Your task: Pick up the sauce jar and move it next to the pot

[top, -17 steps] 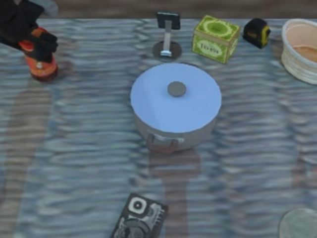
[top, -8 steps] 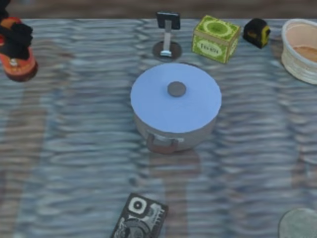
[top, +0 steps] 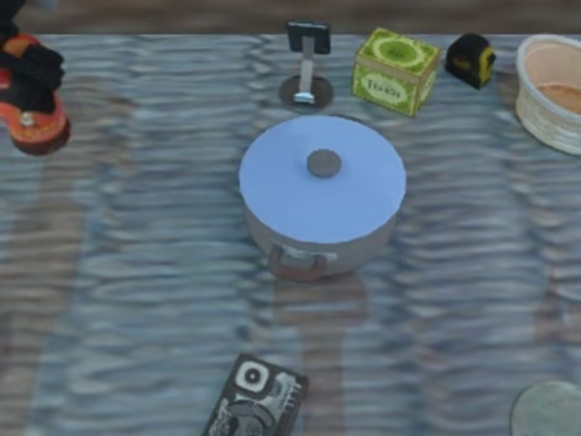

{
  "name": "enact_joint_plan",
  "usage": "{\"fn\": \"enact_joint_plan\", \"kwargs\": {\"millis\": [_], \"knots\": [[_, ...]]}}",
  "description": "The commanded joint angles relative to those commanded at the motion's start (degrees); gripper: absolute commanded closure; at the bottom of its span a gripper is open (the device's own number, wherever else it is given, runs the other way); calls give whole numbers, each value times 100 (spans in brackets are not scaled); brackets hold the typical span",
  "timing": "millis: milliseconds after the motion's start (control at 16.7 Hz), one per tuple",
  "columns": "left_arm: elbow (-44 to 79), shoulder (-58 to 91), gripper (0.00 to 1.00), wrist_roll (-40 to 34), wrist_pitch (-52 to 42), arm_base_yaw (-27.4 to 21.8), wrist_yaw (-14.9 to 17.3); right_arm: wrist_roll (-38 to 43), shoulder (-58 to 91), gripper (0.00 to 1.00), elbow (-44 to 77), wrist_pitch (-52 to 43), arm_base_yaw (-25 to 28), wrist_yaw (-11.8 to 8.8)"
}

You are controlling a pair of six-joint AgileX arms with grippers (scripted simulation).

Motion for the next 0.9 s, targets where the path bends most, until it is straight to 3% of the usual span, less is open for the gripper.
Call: {"fn": "enact_joint_plan", "kwargs": {"millis": [240,660,900], "knots": [[-525,-174,100,-1094,400,-480,-348,0,0,0,0,0,0,0],[-1934,-647,100,-4043,1383,-1623,-1207,0,0,0,0,0,0,0],[-2415,-873,100,-4851,1775,-2021,-1516,0,0,0,0,0,0,0]]}}
